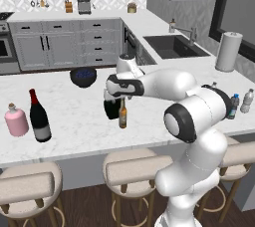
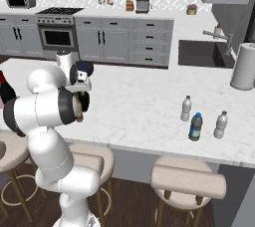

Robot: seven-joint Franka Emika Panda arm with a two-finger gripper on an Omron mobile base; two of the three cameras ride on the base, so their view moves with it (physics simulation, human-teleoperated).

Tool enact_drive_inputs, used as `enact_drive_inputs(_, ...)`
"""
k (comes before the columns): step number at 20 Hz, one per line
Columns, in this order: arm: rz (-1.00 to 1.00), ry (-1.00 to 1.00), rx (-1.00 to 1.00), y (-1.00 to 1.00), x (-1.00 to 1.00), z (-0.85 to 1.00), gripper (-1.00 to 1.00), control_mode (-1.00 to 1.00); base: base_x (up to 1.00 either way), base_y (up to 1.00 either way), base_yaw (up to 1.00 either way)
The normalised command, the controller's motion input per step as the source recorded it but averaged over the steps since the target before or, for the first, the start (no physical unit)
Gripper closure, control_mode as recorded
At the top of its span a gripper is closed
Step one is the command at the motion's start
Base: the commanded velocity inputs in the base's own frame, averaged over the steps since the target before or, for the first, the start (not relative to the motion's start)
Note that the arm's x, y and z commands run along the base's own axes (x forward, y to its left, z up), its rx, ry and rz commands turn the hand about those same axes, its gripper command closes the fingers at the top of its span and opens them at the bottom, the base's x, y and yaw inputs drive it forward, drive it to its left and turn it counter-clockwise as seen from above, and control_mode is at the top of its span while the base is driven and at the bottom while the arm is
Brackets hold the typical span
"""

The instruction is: Move the plastic bottles in the middle to the plastics group, and the glass bottles in the middle to the glass group.

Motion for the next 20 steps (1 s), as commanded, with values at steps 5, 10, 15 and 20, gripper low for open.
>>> enact_drive_inputs(5, 0.00, 0.00, 0.00, 0.00, -0.13, -0.02, -1.00, -1.00, 0.00, 0.00, 0.00)
enact_drive_inputs(10, 0.00, 0.00, 0.00, 0.00, 0.00, 0.00, -1.00, -1.00, 0.00, 0.00, 0.00)
enact_drive_inputs(15, 0.00, 0.00, 0.00, 0.00, 0.04, 0.00, -1.00, -1.00, 0.00, 0.00, 0.00)
enact_drive_inputs(20, 0.00, 0.00, 0.00, 0.00, 0.01, 0.00, -1.00, -1.00, 0.00, 0.00, 0.00)
